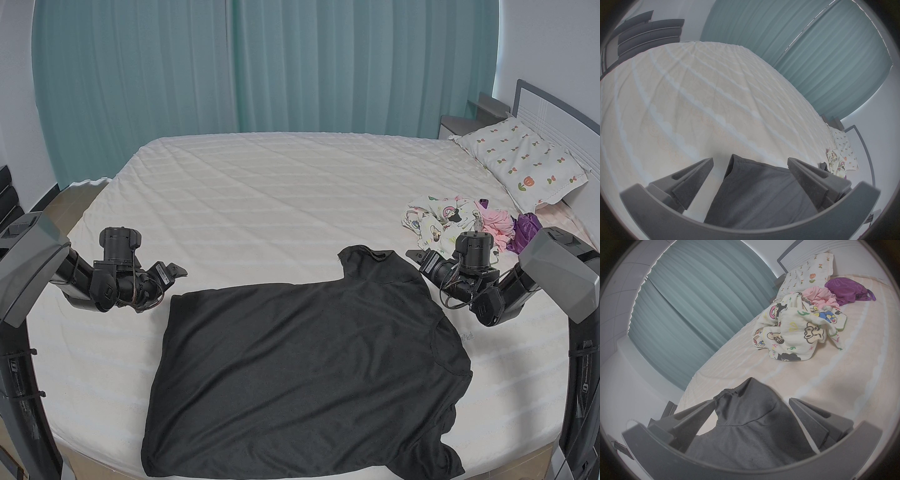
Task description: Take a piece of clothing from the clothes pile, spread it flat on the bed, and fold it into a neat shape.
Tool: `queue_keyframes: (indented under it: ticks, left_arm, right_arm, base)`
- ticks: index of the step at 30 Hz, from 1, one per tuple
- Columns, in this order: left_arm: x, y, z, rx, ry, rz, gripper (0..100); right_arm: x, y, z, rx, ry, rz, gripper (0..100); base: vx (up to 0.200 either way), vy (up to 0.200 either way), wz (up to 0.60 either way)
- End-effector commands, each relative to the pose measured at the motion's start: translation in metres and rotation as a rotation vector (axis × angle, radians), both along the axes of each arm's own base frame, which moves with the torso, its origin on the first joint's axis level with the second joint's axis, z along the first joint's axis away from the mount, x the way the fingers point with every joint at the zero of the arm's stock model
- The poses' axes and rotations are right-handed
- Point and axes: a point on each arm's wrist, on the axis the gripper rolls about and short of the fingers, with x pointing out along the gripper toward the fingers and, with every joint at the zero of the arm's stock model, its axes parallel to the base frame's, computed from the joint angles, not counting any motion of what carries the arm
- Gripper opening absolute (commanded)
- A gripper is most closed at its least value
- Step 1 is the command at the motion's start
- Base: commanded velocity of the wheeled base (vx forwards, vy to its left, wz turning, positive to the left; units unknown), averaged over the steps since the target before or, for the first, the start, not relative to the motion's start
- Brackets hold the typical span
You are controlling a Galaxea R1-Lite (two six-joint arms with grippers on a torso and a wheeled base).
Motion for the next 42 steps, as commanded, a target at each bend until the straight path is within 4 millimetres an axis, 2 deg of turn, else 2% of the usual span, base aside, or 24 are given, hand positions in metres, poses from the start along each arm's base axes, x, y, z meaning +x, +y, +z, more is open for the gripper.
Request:
queue_keyframes:
  ticks: [1, 11, 12, 20, 21, 28, 39, 40, 42]
  left_arm:
    - [0.009, -0.007, -0.018, 0.003, 0.029, -0.012, 100]
    - [0.023, -0.019, -0.037, 0.016, 0.056, -0.026, 100]
    - [0.024, -0.019, -0.039, 0.017, 0.062, -0.026, 0]
    - [0.036, -0.012, -0.027, 0.083, 0.011, 0.083, 0]
    - [0.038, -0.012, -0.023, 0.093, -0.003, 0.106, 0]
    - [0.039, -0.013, -0.016, 0.072, -0.029, 0.159, 0]
    - [0.039, -0.012, -0.011, 0.068, -0.041, 0.172, 0]
    - [0.04, -0.012, -0.011, 0.067, -0.042, 0.172, 0]
    - [0.04, -0.012, -0.011, 0.068, -0.044, 0.173, 0]
  right_arm:
    - [0.0, -0.006, 0.0, 0.0, 0.002, -0.011, 100]
    - [0.001, -0.004, -0.003, 0.007, 0.006, 0.016, 100]
    - [0.001, -0.004, -0.004, 0.007, 0.008, 0.016, 100]
    - [0.005, -0.004, -0.007, -0.015, 0.001, 0.052, 100]
    - [0.01, -0.003, -0.013, -0.01, 0.007, 0.081, 100]
    - [0.035, -0.001, -0.025, -0.035, 0.016, 0.09, 100]
    - [0.047, -0.002, -0.036, -0.035, 0.042, 0.096, 100]
    - [0.047, -0.002, -0.037, -0.034, 0.04, 0.097, 0]
    - [0.047, -0.002, -0.037, -0.033, 0.04, 0.1, 0]
  base:
    - [0.0, 0.0, 0.0]
    - [0.0, 0.0, 0.0]
    - [0.0, 0.0, 0.0]
    - [0.0, 0.0, 0.0]
    - [0.0, 0.0, 0.0]
    - [0.0, 0.0, 0.0]
    - [0.0, 0.0, 0.0]
    - [0.0, 0.0, 0.0]
    - [0.0, 0.0, 0.0]
